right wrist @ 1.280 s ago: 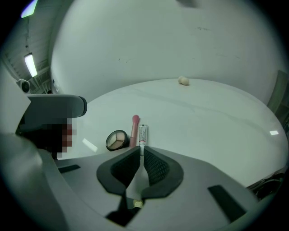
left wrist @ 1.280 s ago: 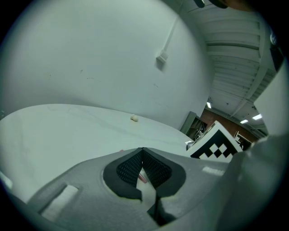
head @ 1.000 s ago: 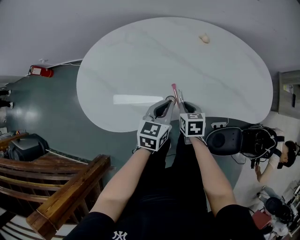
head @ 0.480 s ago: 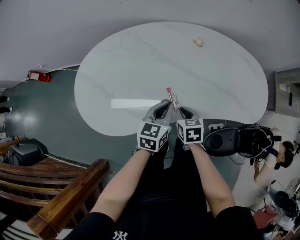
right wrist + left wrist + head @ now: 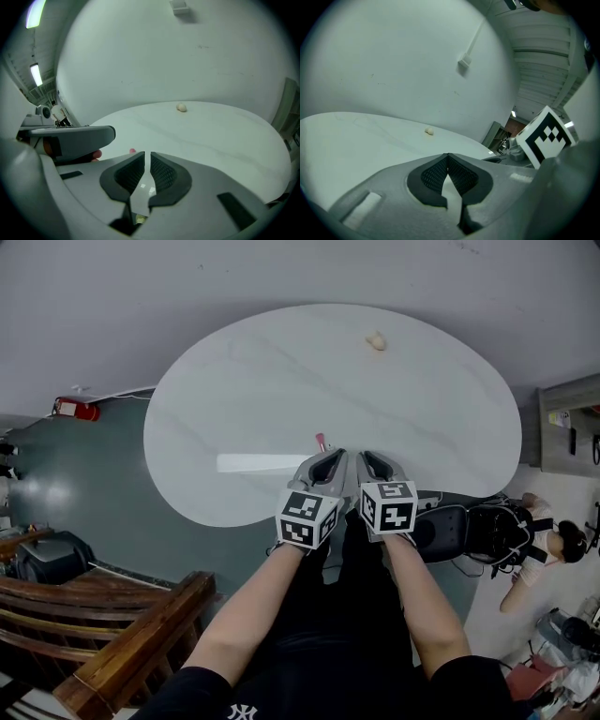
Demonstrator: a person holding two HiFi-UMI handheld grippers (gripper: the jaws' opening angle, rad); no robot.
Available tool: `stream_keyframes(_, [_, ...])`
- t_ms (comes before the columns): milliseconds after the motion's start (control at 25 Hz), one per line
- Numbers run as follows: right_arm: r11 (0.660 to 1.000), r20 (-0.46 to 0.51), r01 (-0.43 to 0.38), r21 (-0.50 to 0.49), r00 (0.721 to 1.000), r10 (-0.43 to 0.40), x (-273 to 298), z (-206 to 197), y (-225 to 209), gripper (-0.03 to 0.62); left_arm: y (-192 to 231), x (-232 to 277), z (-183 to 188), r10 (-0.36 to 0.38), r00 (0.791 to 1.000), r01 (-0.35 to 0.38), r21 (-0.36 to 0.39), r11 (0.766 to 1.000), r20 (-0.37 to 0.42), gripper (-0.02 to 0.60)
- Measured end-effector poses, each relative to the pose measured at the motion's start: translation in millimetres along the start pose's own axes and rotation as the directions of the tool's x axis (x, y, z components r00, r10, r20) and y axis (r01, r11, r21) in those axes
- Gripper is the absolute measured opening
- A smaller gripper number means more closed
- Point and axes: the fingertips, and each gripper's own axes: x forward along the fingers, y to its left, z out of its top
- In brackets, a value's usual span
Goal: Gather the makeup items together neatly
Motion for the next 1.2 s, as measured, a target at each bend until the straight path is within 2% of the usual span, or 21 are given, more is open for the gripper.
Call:
stream_keyframes(320, [1.000, 0.042, -0.008, 0.019, 0.999, 0.007, 4, 39, -47, 0.048, -11, 39, 26, 0.017, 1.000, -0.017, -0.011, 1.000, 0.019, 0.008])
stream_keyframes(600, [0.998, 0.081, -0.061, 0.029, 0.995, 0.058, 20, 70, -80, 0.048, -11, 75, 34, 0.053, 0.999, -0.053, -0.025, 0.998, 0.008, 0.008])
stream_keyframes(800, [0.995, 0.085, -0.091, 0.034, 0.992, 0.088, 38, 89, -106, 0.049, -10, 98, 37, 0.081, 0.997, -0.081, -0.033, 0.996, -0.003, 0.008])
stream_keyframes(1200, [0.992, 0.063, -0.127, 0.014, 0.990, 0.126, 85, 117, -139, 0.098, 8, 129, 42, 0.152, 0.988, -0.152, -0.064, 0.986, -0.015, 0.008])
